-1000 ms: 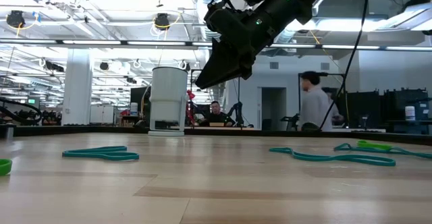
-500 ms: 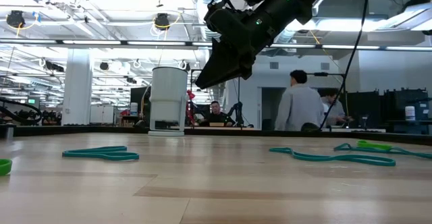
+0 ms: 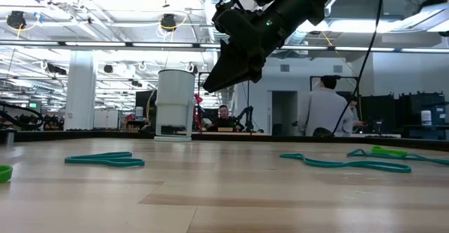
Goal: Pick and place items into bin
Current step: Put the blue rubber band into the black bin
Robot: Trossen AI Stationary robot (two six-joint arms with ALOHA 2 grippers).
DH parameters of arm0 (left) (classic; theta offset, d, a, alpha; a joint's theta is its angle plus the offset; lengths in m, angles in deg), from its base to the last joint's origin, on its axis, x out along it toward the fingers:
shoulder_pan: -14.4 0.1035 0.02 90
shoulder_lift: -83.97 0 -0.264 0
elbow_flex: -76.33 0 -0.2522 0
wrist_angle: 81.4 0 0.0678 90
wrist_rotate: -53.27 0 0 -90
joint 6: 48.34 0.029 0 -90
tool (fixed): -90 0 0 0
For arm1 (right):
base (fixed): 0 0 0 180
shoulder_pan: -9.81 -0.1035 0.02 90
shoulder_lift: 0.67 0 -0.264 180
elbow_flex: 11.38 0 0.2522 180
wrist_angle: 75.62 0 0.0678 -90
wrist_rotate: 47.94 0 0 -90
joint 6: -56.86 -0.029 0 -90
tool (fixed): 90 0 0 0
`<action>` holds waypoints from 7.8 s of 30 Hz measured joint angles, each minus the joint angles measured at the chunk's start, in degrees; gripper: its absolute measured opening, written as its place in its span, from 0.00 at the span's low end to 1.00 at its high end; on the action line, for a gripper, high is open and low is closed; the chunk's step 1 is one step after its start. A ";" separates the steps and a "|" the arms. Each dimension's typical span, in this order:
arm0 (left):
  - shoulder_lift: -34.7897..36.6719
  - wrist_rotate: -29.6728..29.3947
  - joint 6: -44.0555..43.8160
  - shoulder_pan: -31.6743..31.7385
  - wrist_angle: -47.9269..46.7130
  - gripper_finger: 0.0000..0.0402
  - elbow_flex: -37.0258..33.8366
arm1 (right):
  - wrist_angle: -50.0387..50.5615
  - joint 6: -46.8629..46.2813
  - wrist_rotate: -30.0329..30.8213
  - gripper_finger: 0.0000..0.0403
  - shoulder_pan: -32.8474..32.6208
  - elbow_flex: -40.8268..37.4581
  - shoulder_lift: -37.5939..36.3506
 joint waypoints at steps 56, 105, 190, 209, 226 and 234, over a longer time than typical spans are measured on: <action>0.02 -49.68 50.25 28.32 -41.51 0.11 26.99 | 10.06 5.25 -4.85 0.09 -8.52 33.46 33.29; 0.03 -47.27 60.00 31.20 -14.06 0.37 13.53 | 10.81 13.68 0.07 0.00 -8.44 32.87 15.93; 0.02 -2.30 20.72 7.67 -4.24 0.00 2.90 | 19.03 6.04 2.99 0.21 -4.67 27.67 15.85; 0.04 8.09 11.99 9.76 -0.05 0.26 3.59 | 17.82 10.68 1.21 0.21 -3.75 27.69 15.85; 0.20 -19.82 51.42 21.10 -10.56 0.16 20.58 | 15.34 9.61 -13.16 0.21 -10.62 27.71 15.87; 0.20 -31.29 65.49 26.34 -11.74 0.19 20.76 | 33.91 0.34 -5.78 0.21 -11.20 27.69 14.40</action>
